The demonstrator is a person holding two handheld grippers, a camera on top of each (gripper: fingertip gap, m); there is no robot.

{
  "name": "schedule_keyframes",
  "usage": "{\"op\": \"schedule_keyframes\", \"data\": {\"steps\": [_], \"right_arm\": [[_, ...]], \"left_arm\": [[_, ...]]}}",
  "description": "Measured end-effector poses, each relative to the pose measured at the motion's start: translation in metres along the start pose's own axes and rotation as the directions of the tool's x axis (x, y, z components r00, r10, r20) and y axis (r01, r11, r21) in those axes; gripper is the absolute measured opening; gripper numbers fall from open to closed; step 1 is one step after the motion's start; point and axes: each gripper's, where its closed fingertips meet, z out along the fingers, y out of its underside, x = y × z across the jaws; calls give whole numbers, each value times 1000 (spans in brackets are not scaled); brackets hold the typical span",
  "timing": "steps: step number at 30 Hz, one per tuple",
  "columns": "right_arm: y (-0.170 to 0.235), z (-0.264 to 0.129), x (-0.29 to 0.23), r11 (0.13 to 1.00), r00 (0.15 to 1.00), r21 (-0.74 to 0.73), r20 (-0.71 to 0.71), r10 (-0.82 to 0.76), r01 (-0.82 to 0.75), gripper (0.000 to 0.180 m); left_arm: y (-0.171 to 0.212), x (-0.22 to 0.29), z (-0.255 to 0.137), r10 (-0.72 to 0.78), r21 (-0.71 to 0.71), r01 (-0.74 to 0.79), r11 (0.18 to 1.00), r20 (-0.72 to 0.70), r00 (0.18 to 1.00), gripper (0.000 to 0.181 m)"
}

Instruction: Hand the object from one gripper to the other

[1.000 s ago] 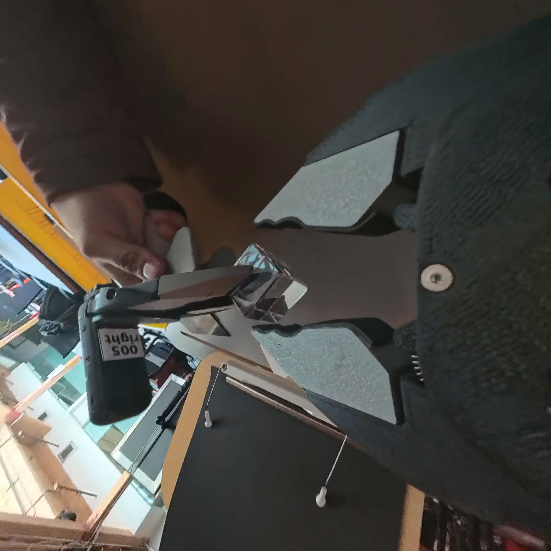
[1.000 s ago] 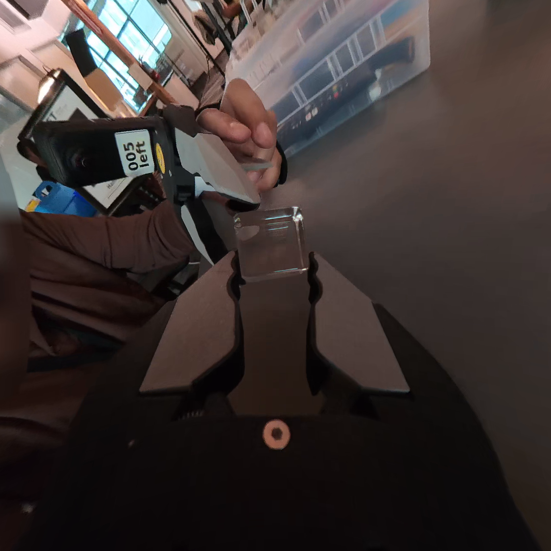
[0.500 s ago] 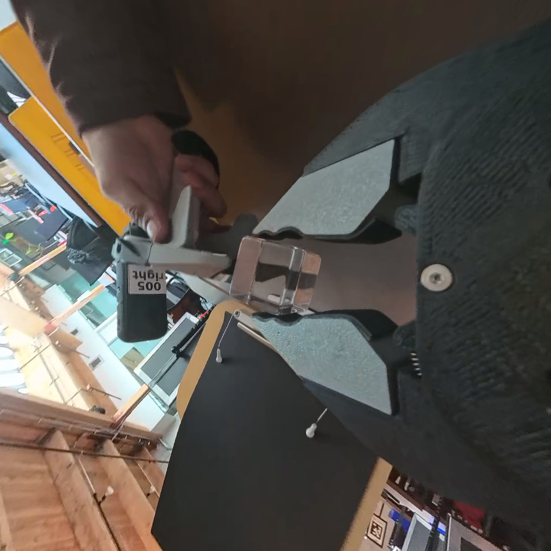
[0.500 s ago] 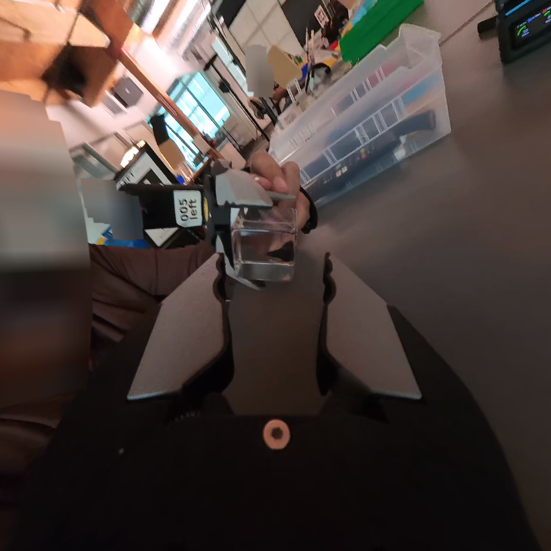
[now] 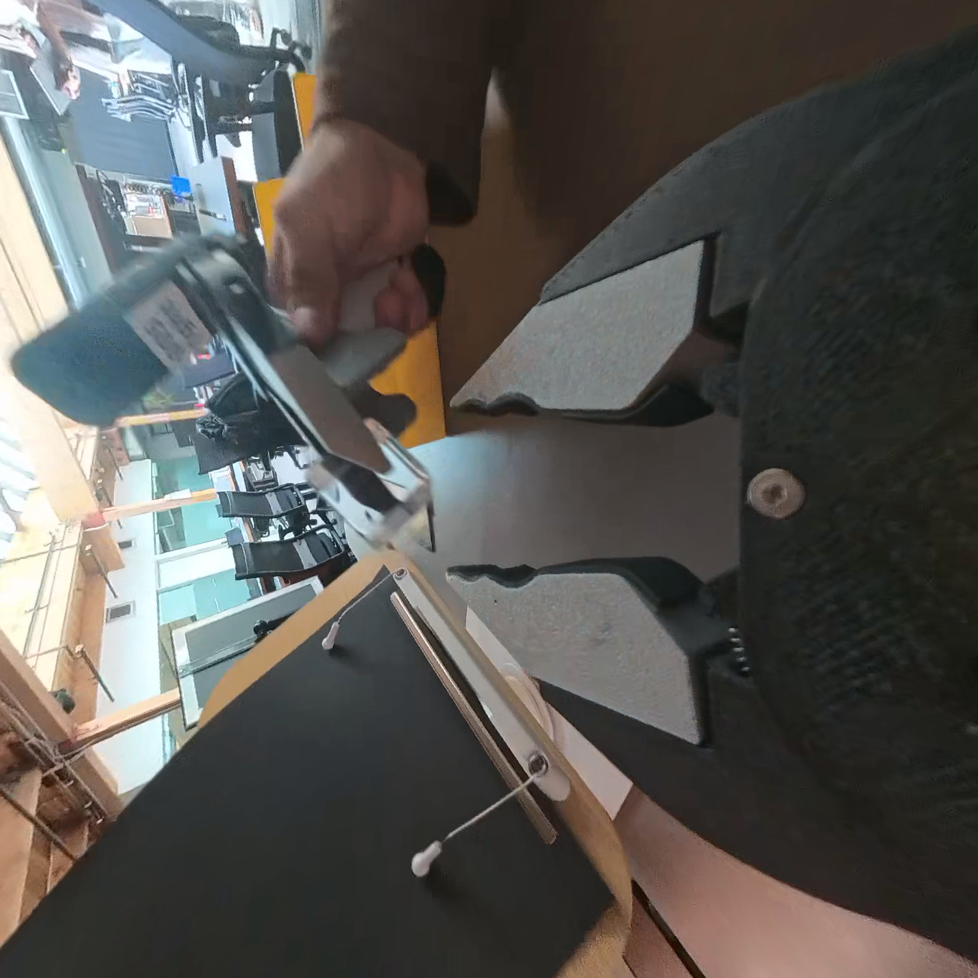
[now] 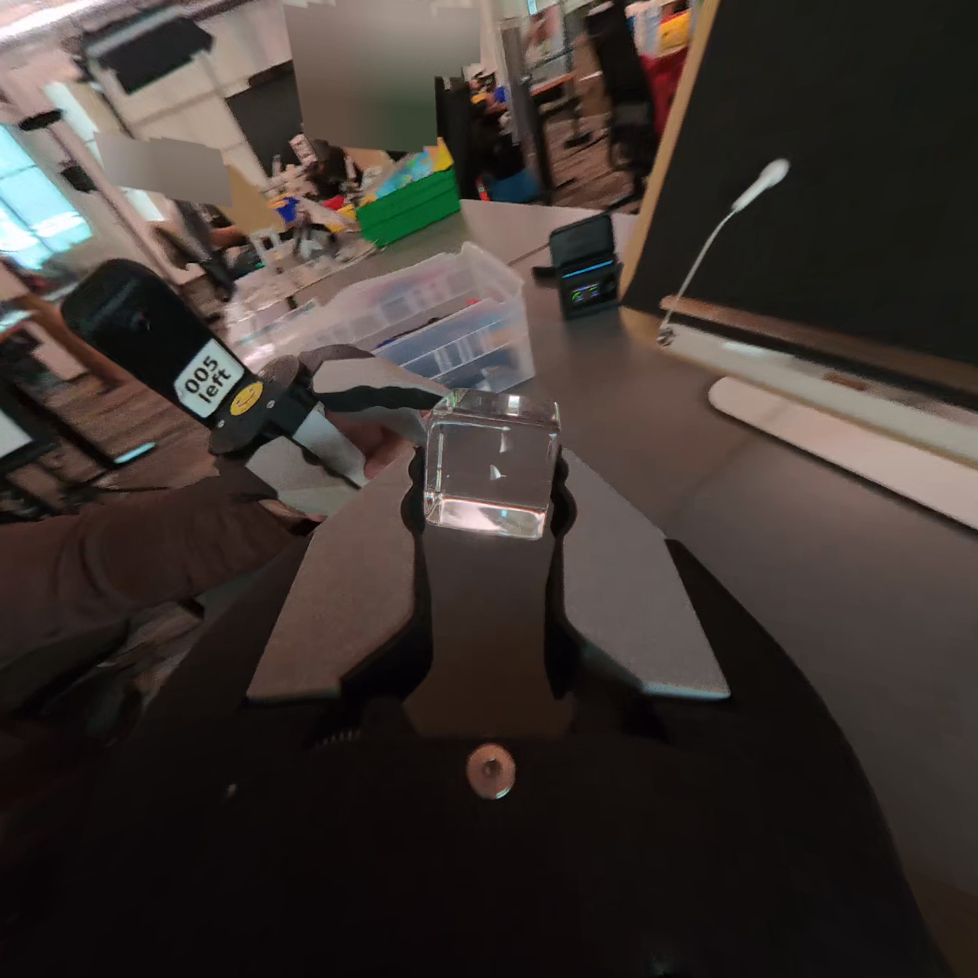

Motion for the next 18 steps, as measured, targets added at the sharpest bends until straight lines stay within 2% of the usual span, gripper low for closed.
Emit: {"op": "schedule_keyframes", "data": {"steps": [1,5,9,11,13,14,16,18], "right_arm": [[-5,-10,0,1000,998,1,-52,-19,19,45],[-31,-75,-1,994,955,-17,-277,-109,108,46],[-41,-179,34,990,816,-66,-560,-142,126,45],[-24,-228,68,991,730,-122,-671,-129,62,45],[19,-264,103,970,654,-215,-751,-90,-114,45],[36,-276,117,958,612,-245,-784,-105,-151,45],[65,-280,131,928,588,-325,-792,-162,-182,44],[72,-277,137,915,578,-352,-795,-181,-198,43]], "left_arm": [[2,-3,0,-3,-5,3,1000,5,1000,53],[14,-15,0,-18,-50,21,999,57,998,45],[39,-34,1,-105,-172,129,977,142,984,42],[56,-37,2,-143,-245,177,953,149,978,47],[67,-39,3,-162,-274,201,940,158,974,46],[70,-40,4,-171,-277,211,937,162,972,46],[72,-39,4,-177,-283,216,935,158,971,45],[74,-41,4,-157,-287,200,937,165,974,43]]}}
